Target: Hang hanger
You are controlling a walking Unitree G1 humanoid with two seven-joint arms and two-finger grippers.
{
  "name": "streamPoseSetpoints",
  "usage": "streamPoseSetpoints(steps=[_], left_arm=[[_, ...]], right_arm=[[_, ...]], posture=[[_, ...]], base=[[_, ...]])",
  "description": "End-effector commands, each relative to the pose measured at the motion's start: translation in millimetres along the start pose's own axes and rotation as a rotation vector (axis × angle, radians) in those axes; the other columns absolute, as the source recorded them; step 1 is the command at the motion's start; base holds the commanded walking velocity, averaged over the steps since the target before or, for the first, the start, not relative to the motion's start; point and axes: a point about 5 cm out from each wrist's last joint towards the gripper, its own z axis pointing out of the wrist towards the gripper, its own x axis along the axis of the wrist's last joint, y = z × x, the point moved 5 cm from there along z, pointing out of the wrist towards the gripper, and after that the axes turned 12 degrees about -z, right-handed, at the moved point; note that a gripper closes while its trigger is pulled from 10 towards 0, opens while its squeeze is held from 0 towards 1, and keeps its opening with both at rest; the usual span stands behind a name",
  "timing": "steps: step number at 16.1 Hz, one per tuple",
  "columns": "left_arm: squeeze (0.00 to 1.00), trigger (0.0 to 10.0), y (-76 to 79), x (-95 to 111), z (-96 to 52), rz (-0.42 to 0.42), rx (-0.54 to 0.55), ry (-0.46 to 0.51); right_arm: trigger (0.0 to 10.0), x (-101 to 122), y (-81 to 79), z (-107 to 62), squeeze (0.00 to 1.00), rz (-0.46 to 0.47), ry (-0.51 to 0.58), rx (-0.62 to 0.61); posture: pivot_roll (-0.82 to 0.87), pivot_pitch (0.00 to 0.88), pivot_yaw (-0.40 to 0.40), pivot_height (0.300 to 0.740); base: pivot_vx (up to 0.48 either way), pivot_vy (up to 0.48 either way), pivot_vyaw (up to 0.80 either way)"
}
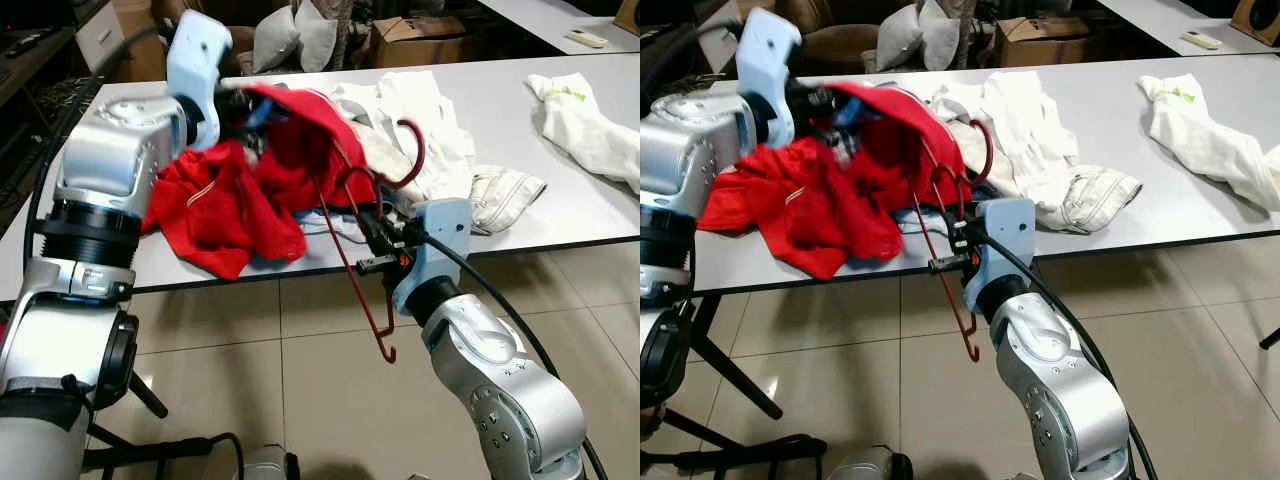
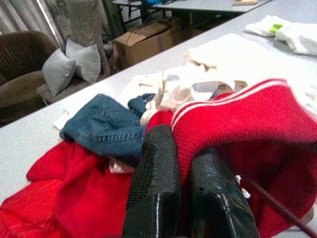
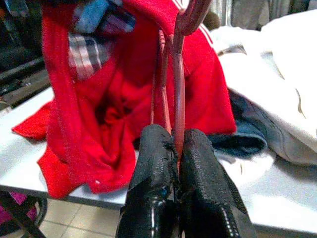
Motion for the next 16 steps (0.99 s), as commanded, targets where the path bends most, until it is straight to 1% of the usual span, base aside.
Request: streamPoseSetpoints(steps=[1, 2, 3, 4, 5, 6, 7, 8, 9, 10, 11, 12, 13, 14, 15, 16], left_arm=[[0.00, 1.7, -6.2, 8, -1.6, 0.002, 0.034, 0.030], [0.00, 1.6, -9.4, 9, -1.6, 0.002, 0.051, 0.040], [0.00, 1.1, -9.4, 9, -2.9, -0.002, 0.040, 0.037], [0.00, 1.1, -8.7, 9, -3.5, -0.004, 0.031, 0.033], [0.00, 1.4, -3.1, 6, -6.1, -0.005, -0.018, 0.009], [0.00, 1.1, 0.1, 0, -12.3, 0.020, -0.057, -0.029], [0.00, 1.1, 0.8, -3, -14.7, 0.031, -0.068, -0.043], [0.00, 0.9, 2.1, -7, -19.2, 0.057, -0.091, -0.061], [0.00, 0.1, 8.7, -18, -31.8, 0.084, -0.171, -0.119], [0.00, 0.9, 13.5, -31, -42.1, 0.095, -0.229, -0.179], [0.00, 0.7, 19.4, -40, -51.2, 0.089, -0.286, -0.224], [0.00, 0.8, 24.0, -43, -55.3, 0.072, -0.318, -0.239], [0.00, 2.0, 43.1, -49, -66.7, 0.056, -0.438, -0.282], [0.00, 1.5, 52.2, -51, -71.1, 0.043, -0.487, -0.294], [0.00, 0.8, 59.7, -53, -74.0, 0.020, -0.523, -0.306], [0.00, 0.6, 61.6, -54, -75.1, 0.015, -0.533, -0.312]], right_arm=[[10.0, 3, 4.6, -3.5, 0.00, 0.009, -0.004, -0.026], [10.0, 3, 4.5, -4.5, 0.00, 0.017, -0.014, -0.024], [10.0, 3, 5.3, -4.0, 0.00, 0.026, -0.019, -0.023], [10.0, 2, 6.1, -3.5, 0.00, 0.028, -0.021, -0.024], [10.0, 2, 15.6, 2.4, 0.00, 0.030, -0.020, -0.047], [10.0, 7, 27.9, 12.1, 0.00, 0.065, -0.003, -0.067], [10.0, 9, 31.5, 15.3, 0.00, 0.080, 0.002, -0.069], [10.0, 12, 34.4, 20.4, 0.00, 0.110, 0.015, -0.058], [10.0, 23, 36.7, 31.9, 0.00, 0.187, 0.064, -0.025], [10.0, 35, 33.8, 40.3, 0.00, 0.274, 0.124, 0.014], [10.0, 44, 26.1, 45.9, 0.00, 0.402, 0.186, 0.072], [10.0, 47, 23.2, 48.7, 0.00, 0.457, 0.203, 0.095], [10.0, 48, 10.7, 53.4, 0.00, 0.606, 0.229, 0.188], [10.0, 47, 5.4, 55.4, 0.00, 0.659, 0.233, 0.224], [10.0, 45, 2.4, 57.5, 0.00, 0.727, 0.241, 0.240], [10.0, 45, 2.2, 58.3, 0.00, 0.754, 0.245, 0.240]], posture=[[0.06, 0.000, 0.066, 0.723], [0.06, 0.000, 0.066, 0.723], [0.06, 0.000, 0.067, 0.723], [0.06, 0.000, 0.067, 0.723], [0.06, 0.000, 0.069, 0.723], [0.06, 0.000, 0.068, 0.723], [0.06, 0.000, 0.067, 0.723], [0.07, 0.000, 0.063, 0.723], [0.08, 0.000, 0.054, 0.723], [0.08, 0.000, 0.047, 0.723], [0.08, 0.000, 0.047, 0.723], [0.09, 0.000, 0.040, 0.723], [0.09, 0.000, 0.033, 0.723], [0.09, 0.000, 0.032, 0.723], [0.09, 0.000, 0.031, 0.723], [0.09, 0.000, 0.031, 0.723]], base=[[0.000, 0.000, 0.00], [0.000, 0.000, 0.00], [0.000, 0.000, 0.00], [0.000, 0.000, 0.00], [0.000, 0.000, 0.00], [0.000, 0.000, 0.00], [0.000, 0.000, 0.00], [0.000, 0.000, 0.00], [0.000, 0.000, 0.00], [0.000, 0.000, 0.00], [0.000, 0.000, 0.00], [0.000, 0.000, 0.00], [0.000, 0.000, 0.00], [0.000, 0.000, 0.00], [0.000, 0.000, 0.00], [0.000, 0.000, 0.00]])
